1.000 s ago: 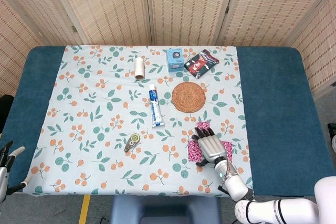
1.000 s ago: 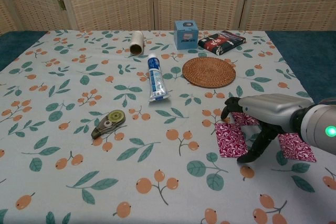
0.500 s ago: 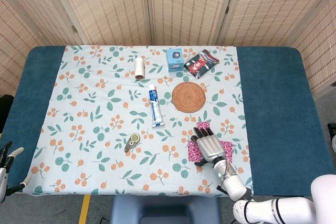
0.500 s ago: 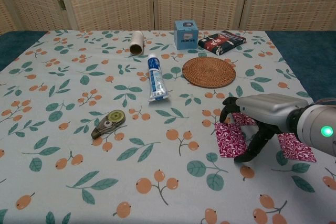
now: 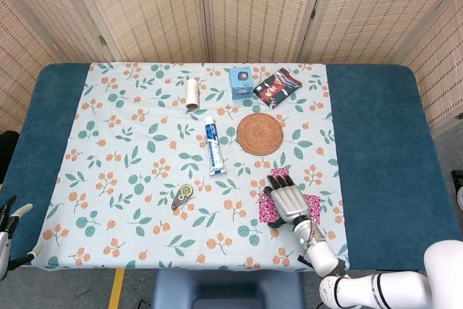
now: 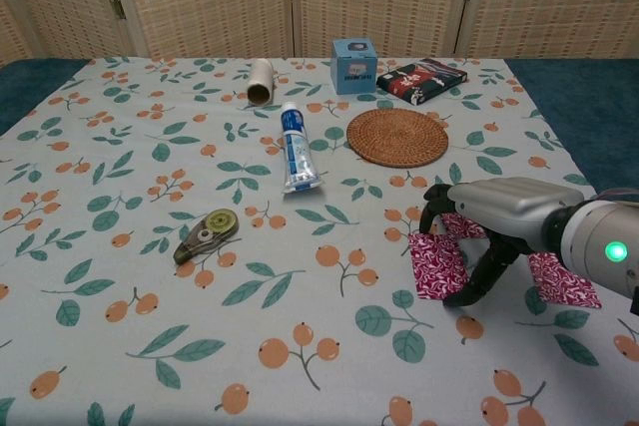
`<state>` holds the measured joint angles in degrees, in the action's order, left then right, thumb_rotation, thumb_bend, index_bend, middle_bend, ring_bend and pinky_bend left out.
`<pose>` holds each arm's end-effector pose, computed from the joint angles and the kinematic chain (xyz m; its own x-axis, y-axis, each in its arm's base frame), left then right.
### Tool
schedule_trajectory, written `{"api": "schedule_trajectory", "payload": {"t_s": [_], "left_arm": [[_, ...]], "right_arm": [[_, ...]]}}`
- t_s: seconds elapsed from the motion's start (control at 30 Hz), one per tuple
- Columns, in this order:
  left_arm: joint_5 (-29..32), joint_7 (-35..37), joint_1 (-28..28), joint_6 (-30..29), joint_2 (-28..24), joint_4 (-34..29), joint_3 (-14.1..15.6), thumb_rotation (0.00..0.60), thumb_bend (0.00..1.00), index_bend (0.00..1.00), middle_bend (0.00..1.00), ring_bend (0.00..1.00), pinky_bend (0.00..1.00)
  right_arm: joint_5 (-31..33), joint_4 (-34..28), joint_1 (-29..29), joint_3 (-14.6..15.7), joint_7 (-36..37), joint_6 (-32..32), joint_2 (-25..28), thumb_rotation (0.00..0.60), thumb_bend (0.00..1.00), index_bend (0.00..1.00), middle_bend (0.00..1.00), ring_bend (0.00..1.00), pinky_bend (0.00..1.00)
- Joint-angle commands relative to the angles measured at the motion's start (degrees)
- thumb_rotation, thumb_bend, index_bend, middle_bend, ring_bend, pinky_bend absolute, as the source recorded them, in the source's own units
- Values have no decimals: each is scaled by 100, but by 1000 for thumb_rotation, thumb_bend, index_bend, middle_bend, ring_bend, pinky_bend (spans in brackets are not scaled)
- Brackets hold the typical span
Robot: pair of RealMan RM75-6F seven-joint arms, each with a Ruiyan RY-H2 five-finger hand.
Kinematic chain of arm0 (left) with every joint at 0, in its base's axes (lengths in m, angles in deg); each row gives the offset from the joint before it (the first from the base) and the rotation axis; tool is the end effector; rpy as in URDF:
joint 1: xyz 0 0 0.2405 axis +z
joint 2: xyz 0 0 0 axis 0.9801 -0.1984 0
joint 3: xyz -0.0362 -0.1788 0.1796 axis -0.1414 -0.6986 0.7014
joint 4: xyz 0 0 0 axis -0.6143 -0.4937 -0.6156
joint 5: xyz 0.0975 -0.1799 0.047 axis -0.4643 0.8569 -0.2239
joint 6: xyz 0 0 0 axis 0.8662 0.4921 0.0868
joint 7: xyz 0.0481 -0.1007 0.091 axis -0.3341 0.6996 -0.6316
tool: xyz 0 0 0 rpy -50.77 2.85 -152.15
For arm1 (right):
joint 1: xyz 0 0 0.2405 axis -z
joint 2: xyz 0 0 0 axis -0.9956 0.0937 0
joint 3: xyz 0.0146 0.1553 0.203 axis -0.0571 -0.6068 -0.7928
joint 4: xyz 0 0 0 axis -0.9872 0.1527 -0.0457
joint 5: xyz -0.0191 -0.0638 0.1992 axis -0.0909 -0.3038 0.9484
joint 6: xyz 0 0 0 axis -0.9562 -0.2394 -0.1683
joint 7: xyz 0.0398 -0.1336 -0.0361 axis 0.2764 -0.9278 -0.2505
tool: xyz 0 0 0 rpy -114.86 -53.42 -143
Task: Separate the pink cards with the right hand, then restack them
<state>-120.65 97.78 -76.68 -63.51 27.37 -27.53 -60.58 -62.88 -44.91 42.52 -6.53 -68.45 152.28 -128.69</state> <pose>-0.3710 0.1346 0.1471 0.3872 -0.0107 0.9219 0.9186 0.0904 -0.3848 -0.1588 -0.2680 -0.0505 0.5258 -0.4942 0.6923 -0.8495 -0.2637 0.4570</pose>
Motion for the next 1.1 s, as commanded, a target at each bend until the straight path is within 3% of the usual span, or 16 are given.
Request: {"api": "schedule_trajectory", "payload": {"t_s": [0.03,0.6,1.1], "left_arm": [[0,14,1,-1,7,17,-1,600,257,223,63,117,0],[14,68,17,9,38,85,2,600,256,223,63,117,0],[-10,1,-4,6,2,3,-10,600,257,223,63,117,0]], "right_arm": [[-22,9,-2,12,-1,19,-23,484,180,249,77,0,0],[-311,-77,45,35,152,84,-7,492,180,292,95,0,0],[-880,-709,299,92,561,324,620,492,180,292,96,0,0]]}}
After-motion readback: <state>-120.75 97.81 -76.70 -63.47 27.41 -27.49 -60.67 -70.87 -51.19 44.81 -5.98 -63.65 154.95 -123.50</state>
